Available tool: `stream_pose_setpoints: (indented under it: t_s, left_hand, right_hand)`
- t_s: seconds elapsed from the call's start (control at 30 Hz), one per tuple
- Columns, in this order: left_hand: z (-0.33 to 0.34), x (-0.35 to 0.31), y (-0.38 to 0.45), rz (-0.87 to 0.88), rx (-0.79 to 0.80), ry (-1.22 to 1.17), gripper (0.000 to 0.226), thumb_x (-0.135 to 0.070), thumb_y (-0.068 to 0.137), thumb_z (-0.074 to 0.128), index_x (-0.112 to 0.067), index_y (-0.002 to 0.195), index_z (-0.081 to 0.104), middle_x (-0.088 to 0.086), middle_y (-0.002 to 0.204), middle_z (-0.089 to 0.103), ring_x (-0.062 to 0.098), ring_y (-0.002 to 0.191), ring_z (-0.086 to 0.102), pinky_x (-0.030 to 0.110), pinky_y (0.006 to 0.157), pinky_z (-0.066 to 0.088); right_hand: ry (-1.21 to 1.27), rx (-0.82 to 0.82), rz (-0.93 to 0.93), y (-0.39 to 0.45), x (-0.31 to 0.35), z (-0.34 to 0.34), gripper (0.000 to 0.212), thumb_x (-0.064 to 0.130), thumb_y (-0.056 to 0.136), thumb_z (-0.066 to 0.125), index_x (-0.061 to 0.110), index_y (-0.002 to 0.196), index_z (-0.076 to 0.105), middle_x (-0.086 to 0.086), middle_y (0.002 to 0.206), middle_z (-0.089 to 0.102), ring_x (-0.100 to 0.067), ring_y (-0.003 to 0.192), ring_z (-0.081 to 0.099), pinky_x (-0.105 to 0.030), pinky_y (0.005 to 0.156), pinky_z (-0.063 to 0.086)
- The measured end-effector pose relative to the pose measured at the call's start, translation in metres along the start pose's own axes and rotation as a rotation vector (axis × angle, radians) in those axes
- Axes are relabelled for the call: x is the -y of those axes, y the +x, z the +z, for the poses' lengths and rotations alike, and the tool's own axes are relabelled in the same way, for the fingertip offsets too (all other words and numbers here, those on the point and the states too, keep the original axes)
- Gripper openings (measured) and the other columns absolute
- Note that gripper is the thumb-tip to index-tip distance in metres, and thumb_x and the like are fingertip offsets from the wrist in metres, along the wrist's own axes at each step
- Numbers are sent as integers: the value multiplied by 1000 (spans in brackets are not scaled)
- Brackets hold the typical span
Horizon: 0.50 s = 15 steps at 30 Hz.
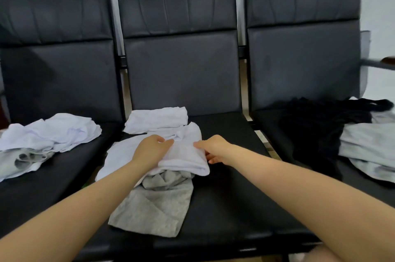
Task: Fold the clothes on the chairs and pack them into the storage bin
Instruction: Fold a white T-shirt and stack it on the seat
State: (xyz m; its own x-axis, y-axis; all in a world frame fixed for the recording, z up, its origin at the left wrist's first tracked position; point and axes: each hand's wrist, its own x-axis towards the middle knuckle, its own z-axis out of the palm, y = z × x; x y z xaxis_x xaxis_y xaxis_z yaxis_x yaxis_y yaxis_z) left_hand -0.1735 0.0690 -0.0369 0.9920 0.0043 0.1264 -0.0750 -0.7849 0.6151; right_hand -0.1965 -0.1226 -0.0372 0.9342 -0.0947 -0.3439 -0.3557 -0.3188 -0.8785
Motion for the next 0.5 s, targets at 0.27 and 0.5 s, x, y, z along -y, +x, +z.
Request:
stream_pose_setpoints:
  t_s: [0.27, 0.5]
  left_hand:
    - [27, -17, 22, 150, 15, 388, 42, -52, 84, 59, -21, 113, 61, -1, 114, 60, 22, 107, 56, 34, 83, 46]
    - [24, -10, 45, 31, -53, 97, 33, -24, 99, 39, -10, 77, 58, 10, 88, 63, 33, 95, 56, 35, 75, 40]
  right_hand:
    - [-152, 33, -93, 10, -13, 0, 22, 24, 88, 63, 10, 73, 55, -6, 72, 56, -18, 59, 51, -25, 53, 42]
    - [-72, 37, -215, 13, -25, -4, 25, 20, 86, 64, 12, 63, 56, -7, 68, 58, -18, 60, 52, -22, 48, 42]
